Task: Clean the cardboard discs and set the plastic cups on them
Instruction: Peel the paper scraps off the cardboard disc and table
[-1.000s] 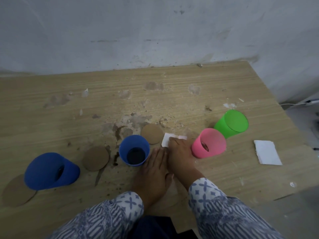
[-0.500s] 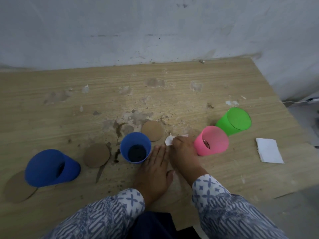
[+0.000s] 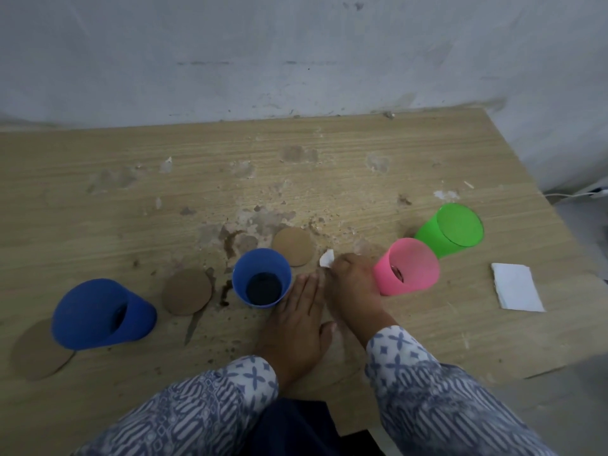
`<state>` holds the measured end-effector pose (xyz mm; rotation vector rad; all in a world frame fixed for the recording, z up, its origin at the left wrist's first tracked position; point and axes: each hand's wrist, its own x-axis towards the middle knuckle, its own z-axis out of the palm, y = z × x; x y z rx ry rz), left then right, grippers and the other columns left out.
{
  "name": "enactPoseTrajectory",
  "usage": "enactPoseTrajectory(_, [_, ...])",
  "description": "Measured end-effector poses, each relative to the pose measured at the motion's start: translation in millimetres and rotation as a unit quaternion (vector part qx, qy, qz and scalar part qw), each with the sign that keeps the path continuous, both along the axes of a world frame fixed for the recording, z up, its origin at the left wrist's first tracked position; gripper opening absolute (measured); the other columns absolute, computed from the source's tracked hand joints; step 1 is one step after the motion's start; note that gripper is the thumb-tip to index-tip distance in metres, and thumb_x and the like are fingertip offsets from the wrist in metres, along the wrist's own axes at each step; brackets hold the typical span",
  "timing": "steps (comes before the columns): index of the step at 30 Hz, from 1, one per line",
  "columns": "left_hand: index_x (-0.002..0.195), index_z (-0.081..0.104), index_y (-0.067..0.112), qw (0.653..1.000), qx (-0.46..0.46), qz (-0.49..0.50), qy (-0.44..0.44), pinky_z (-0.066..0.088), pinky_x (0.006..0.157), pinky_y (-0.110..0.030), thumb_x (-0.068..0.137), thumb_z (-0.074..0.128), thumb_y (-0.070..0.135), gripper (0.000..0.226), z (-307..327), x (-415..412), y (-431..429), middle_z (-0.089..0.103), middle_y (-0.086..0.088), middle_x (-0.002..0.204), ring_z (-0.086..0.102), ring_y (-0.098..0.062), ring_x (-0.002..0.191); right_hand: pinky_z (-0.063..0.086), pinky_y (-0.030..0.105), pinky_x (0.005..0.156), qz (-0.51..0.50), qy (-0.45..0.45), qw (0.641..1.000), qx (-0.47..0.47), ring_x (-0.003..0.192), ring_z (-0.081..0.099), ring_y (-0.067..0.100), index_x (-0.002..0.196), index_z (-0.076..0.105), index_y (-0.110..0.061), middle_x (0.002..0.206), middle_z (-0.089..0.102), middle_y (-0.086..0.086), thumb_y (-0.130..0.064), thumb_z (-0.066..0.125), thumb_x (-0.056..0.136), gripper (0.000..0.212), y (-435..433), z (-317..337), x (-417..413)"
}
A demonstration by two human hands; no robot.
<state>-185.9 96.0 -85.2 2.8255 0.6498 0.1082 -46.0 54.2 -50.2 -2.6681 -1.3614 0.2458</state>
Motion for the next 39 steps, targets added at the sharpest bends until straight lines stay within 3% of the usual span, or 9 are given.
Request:
enactPoseTrajectory(4, [0.140, 0.039, 0.004, 1.000, -0.015, -0.001, -0.010, 0.010, 0.112, -0.034, 0.091, 0.035, 0.048, 0.066, -1, 0, 1, 0.041, -0.009, 0.147, 0.024, -0.021, 0.138, 0.043, 0.033, 0.079, -0.010, 0.006, 1.000, 0.018, 0.090, 0.056, 0.029, 0.092, 0.068, -0.003, 0.095, 0.066, 0.013, -0.010, 0.053, 0.084, 0.019, 17, 3, 2])
enactPoseTrajectory(9, [0.138, 0.044, 0.007, 1.000, -0.011, -0.005, -0.009, 0.034, 0.111, -0.040, 0.088, 0.036, 0.046, 0.065, -2, 0, -1, 0.044, -0.008, 0.145, 0.041, -0.025, 0.134, 0.050, 0.025, 0.063, 0.025, 0.027, 0.999, 0.024, 0.066, 0.062, 0.022, 0.068, 0.068, -0.010, 0.069, 0.066, 0.005, -0.005, 0.075, 0.061, 0.011, -11, 11, -18])
enactPoseTrajectory(16, [0.138, 0.044, 0.006, 1.000, 0.014, -0.001, 0.005, 0.028, 0.106, -0.044, 0.088, 0.037, 0.049, 0.066, -1, 1, 0, 0.046, -0.008, 0.144, 0.041, -0.023, 0.133, 0.040, 0.035, 0.086, -0.012, 0.015, 1.000, 0.016, 0.096, 0.054, 0.029, 0.097, 0.066, -0.004, 0.103, 0.064, 0.012, -0.013, 0.048, 0.085, 0.023, 11, 2, 2])
enactPoseTrajectory(19, [0.137, 0.045, 0.006, 1.000, 0.001, -0.005, -0.007, 0.032, 0.110, -0.041, 0.088, 0.037, 0.047, 0.065, -1, 1, 0, 0.047, -0.009, 0.143, 0.042, -0.025, 0.133, 0.045, 0.033, 0.079, 0.036, 0.010, 0.999, 0.002, 0.091, 0.058, 0.026, 0.091, 0.068, -0.009, 0.095, 0.066, 0.008, -0.010, 0.058, 0.079, 0.016, 5, 6, -9])
enactPoseTrajectory(23, [0.135, 0.051, 0.007, 1.000, 0.008, -0.001, 0.012, 0.033, 0.103, -0.049, 0.087, 0.035, 0.047, 0.064, 3, 1, -1, 0.050, -0.009, 0.140, 0.048, -0.025, 0.130, 0.054, 0.032, 0.072, 0.003, 0.033, 0.997, 0.068, 0.072, 0.065, 0.028, 0.075, 0.071, -0.003, 0.076, 0.069, 0.012, 0.001, 0.073, 0.061, 0.015, -20, 1, -14])
enactPoseTrajectory(25, [0.137, 0.048, 0.007, 1.000, 0.014, -0.003, 0.010, 0.031, 0.104, -0.048, 0.088, 0.035, 0.047, 0.065, 3, 1, -1, 0.048, -0.009, 0.142, 0.046, -0.025, 0.131, 0.050, 0.033, 0.078, 0.005, -0.005, 0.999, 0.034, 0.078, 0.062, 0.026, 0.079, 0.070, -0.005, 0.081, 0.069, 0.011, -0.007, 0.059, 0.074, 0.012, -14, -3, -7])
enactPoseTrajectory(27, [0.138, 0.045, 0.007, 1.000, 0.018, -0.004, 0.013, 0.030, 0.104, -0.046, 0.088, 0.036, 0.048, 0.066, 2, 0, 0, 0.047, -0.009, 0.143, 0.045, -0.025, 0.132, 0.044, 0.035, 0.082, -0.010, 0.025, 0.999, 0.021, 0.086, 0.058, 0.028, 0.085, 0.069, -0.004, 0.088, 0.068, 0.012, -0.014, 0.042, 0.082, 0.029, 1, -3, 0])
enactPoseTrajectory(34, [0.139, 0.043, 0.007, 1.000, -0.010, -0.015, 0.000, 0.022, 0.108, -0.046, 0.088, 0.038, 0.044, 0.064, 2, -1, 0, 0.045, -0.010, 0.144, 0.041, -0.026, 0.134, 0.051, 0.028, 0.071, 0.033, 0.032, 0.995, 0.087, 0.074, 0.063, 0.025, 0.078, 0.071, -0.005, 0.078, 0.068, 0.009, 0.001, 0.072, 0.062, 0.017, -15, 7, -21])
enactPoseTrajectory(39, [0.137, 0.047, 0.008, 1.000, -0.003, -0.004, 0.004, 0.030, 0.109, -0.041, 0.088, 0.037, 0.047, 0.064, 3, 0, 0, 0.049, -0.009, 0.142, 0.044, -0.025, 0.133, 0.052, 0.038, 0.076, -0.005, 0.010, 0.995, 0.098, 0.077, 0.064, 0.034, 0.081, 0.069, 0.004, 0.082, 0.068, 0.019, 0.005, 0.072, 0.062, 0.019, -9, -2, -9])
